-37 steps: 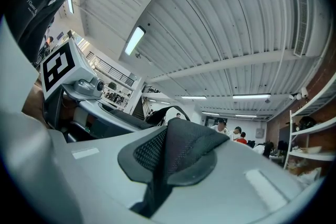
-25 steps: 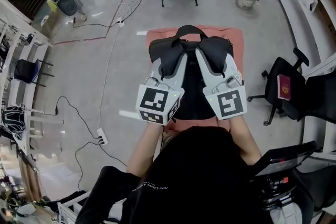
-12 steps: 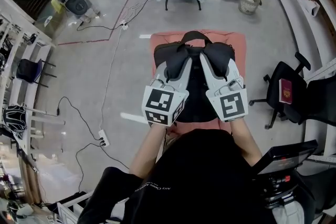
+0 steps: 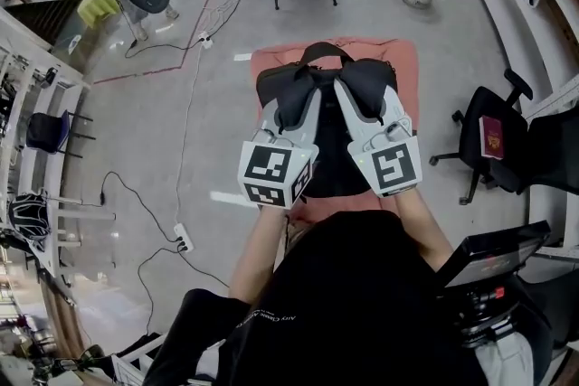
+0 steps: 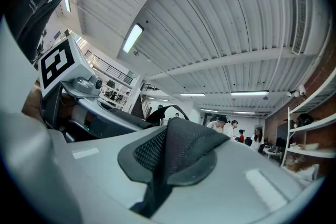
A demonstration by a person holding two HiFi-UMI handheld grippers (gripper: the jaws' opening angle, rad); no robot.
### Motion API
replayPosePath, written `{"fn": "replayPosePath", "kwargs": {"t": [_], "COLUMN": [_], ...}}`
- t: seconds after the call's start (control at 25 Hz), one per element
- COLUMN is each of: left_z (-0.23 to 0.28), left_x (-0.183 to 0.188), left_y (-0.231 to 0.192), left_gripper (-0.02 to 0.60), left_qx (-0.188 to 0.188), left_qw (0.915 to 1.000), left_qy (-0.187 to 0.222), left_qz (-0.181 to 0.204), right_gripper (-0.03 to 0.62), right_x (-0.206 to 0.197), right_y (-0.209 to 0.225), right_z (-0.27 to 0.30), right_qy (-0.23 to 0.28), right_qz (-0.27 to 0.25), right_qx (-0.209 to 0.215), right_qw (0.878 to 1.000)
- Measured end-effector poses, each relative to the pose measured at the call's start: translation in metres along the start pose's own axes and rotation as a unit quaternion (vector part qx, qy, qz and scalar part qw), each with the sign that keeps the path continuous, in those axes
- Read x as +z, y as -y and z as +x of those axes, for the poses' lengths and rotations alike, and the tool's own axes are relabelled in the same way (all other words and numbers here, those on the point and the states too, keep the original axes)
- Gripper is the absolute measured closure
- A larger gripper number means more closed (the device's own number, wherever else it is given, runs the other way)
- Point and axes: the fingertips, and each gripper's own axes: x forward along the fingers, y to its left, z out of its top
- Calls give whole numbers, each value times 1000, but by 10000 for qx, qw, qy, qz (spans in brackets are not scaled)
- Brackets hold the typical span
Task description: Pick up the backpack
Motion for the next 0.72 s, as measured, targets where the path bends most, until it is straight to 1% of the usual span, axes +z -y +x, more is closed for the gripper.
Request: {"fn": "replayPosePath", "kwargs": {"t": [0.36, 0.52, 0.72], "left_z": [4, 4, 3], "left_x": [-10, -14, -13], "left_y": [1, 2, 1], "left_gripper": [557, 557, 558], "left_qx": [-64, -60, -55], "left_qw": [9998, 9996, 9997], "left_qy": [-167, -232, -198], "left_qz": [-91, -139, -133], "right_gripper": [565, 565, 565], "right_x": [-9, -12, -13], "right_y": [0, 0, -1], "right_z": [0, 0, 0], "right_qy": [-169, -170, -280], "right_qz": [99, 99, 82], "right_qx": [-17, -41, -77], "right_qw": [9998, 9998, 9995]}}
